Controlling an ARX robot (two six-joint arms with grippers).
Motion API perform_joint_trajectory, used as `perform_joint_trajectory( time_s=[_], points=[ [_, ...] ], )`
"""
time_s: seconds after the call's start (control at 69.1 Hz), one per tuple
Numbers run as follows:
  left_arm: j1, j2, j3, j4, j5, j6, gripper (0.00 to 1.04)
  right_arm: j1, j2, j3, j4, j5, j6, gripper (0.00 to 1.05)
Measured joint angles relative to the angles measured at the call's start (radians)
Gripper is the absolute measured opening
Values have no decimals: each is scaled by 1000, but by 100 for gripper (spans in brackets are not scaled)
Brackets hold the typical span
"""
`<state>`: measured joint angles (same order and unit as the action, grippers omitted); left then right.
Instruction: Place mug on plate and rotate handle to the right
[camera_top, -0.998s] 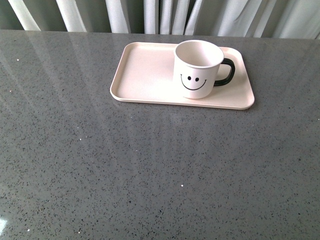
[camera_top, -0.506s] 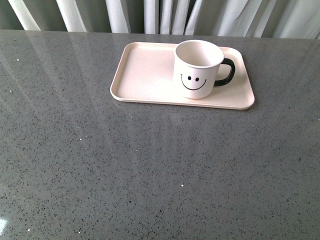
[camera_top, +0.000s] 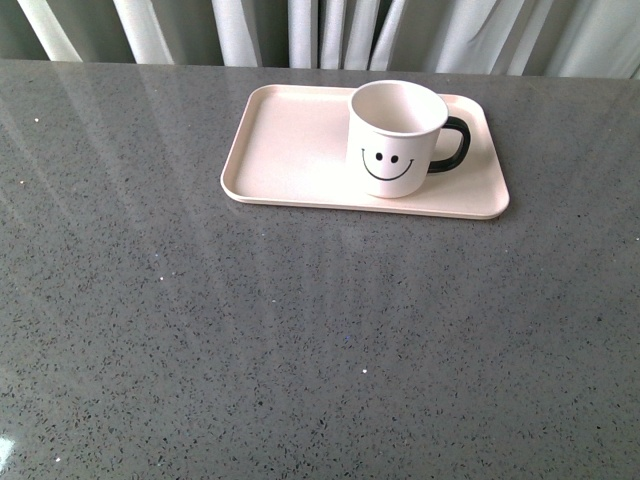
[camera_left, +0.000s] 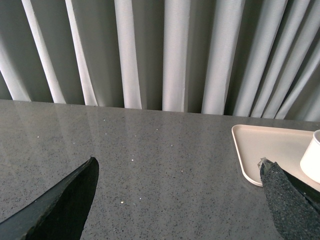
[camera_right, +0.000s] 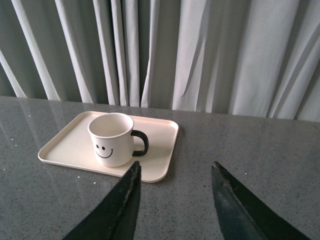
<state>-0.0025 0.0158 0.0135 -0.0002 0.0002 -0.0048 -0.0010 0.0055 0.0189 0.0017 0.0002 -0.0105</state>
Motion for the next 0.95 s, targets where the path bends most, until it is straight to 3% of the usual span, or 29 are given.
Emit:
perform_joint_trajectory(
  time_s=[0.289, 0.955],
  points=[
    [0, 0, 0, 0, 0, 0, 95, 0, 0, 0, 0, 0, 1, 97],
    [0, 0, 0, 0, 0, 0, 95, 0, 0, 0, 0, 0, 1, 96]
  ],
)
